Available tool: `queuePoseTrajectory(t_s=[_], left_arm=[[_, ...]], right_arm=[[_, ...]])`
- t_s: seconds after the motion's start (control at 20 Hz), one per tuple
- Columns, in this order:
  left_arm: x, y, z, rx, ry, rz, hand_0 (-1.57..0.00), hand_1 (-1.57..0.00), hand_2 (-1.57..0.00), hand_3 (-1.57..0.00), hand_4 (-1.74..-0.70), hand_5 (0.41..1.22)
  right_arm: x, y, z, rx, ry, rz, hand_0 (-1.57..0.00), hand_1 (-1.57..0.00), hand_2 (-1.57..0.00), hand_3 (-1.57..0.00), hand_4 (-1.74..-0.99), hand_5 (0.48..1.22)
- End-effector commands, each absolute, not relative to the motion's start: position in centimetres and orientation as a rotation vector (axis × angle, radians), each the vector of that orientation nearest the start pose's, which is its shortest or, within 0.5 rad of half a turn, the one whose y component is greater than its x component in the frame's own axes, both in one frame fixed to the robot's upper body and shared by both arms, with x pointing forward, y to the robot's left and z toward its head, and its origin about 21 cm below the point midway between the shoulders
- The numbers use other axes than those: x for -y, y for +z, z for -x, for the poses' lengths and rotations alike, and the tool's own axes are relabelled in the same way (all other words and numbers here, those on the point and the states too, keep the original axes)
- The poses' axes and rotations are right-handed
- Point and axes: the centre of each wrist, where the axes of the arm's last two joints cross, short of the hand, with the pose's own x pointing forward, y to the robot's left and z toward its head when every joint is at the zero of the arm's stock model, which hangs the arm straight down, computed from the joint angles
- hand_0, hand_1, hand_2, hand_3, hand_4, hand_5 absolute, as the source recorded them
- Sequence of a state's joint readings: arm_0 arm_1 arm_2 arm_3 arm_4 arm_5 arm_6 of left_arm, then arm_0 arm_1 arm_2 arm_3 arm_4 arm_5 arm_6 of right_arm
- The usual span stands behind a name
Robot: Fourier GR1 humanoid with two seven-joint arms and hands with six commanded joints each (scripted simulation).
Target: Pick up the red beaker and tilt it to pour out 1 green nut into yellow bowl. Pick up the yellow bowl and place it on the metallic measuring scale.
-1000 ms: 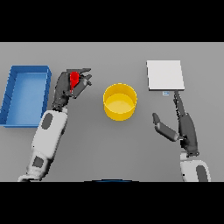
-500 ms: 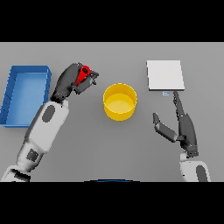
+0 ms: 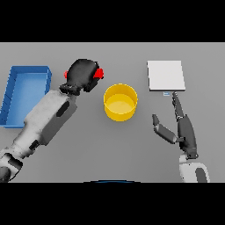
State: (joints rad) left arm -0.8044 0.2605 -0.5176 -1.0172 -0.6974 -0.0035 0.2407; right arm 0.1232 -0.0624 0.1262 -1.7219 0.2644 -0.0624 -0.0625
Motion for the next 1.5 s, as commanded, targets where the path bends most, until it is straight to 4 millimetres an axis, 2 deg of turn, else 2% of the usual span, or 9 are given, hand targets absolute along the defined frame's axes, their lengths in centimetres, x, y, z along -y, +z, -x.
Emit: queuePoseTrajectory(t_s=[0.0, 0.05, 0.15, 0.2, 0.4, 0.5, 0.75, 1.15, 1.45], left_arm=[[-11.7, 8.5, -39.0, 1.452, -1.383, -0.815, -1.57, -1.57, -1.57, -1.57, -1.74, 1.182], [-11.6, 8.6, -39.0, 1.449, -1.444, -0.836, -1.57, -1.57, -1.57, -1.57, -1.74, 1.190], [-11.2, 9.0, -39.2, 1.423, -1.553, -0.891, -1.57, -1.57, -1.57, -1.57, -1.65, 1.201], [-10.8, 9.3, -39.2, 1.411, -1.607, -0.910, -1.57, -1.57, -1.57, -1.57, -1.67, 1.205], [-9.4, 10.5, -39.7, 1.321, -1.861, -0.987, -1.57, -1.57, -1.57, -1.28, -1.70, 1.215], [-7.7, 10.4, -39.4, 1.295, -1.985, -0.999, -1.57, -1.57, -1.57, -1.38, -1.71, 1.217], [-6.2, 10.3, -39.7, 1.163, -2.258, -1.111, -1.57, -1.57, -1.57, -1.51, -1.73, 1.220], [-4.8, 10.6, -39.8, 1.037, -2.514, -1.283, -1.57, -1.57, -1.57, -1.56, -1.74, 1.221], [-3.0, 11.4, -40.3, 0.875, -2.677, -1.393, -1.57, -1.57, -1.57, -1.57, -1.74, 1.221]], right_arm=[[22.4, 1.1, -21.7, 1.672, 0.262, 0.230, 0.00, 0.00, 0.00, 0.00, -1.274, 0.702], [22.2, 1.3, -21.8, 1.678, 0.268, 0.233, 0.00, 0.00, 0.00, 0.00, -1.274, 0.704], [22.3, 1.1, -21.9, 1.672, 0.258, 0.234, 0.00, 0.00, 0.00, 0.00, -1.284, 0.705], [22.0, 1.0, -21.9, 1.671, 0.250, 0.222, 0.00, 0.00, 0.00, 0.00, -1.283, 0.702], [22.6, 0.8, -21.8, 1.684, 0.209, 0.216, 0.00, 0.00, 0.00, 0.00, -1.292, 0.678], [22.3, 0.7, -21.9, 1.680, 0.196, 0.189, 0.00, 0.00, 0.00, 0.00, -1.295, 0.664], [22.3, 0.3, -21.7, 1.688, 0.180, 0.184, 0.00, 0.00, 0.00, 0.00, -1.291, 0.640], [22.2, 0.0, -22.0, 1.658, 0.189, 0.223, 0.00, 0.00, 0.00, 0.00, -1.276, 0.593], [22.0, 0.4, -22.2, 1.674, 0.198, 0.253, 0.00, 0.00, 0.00, 0.00, -1.216, 0.585]])
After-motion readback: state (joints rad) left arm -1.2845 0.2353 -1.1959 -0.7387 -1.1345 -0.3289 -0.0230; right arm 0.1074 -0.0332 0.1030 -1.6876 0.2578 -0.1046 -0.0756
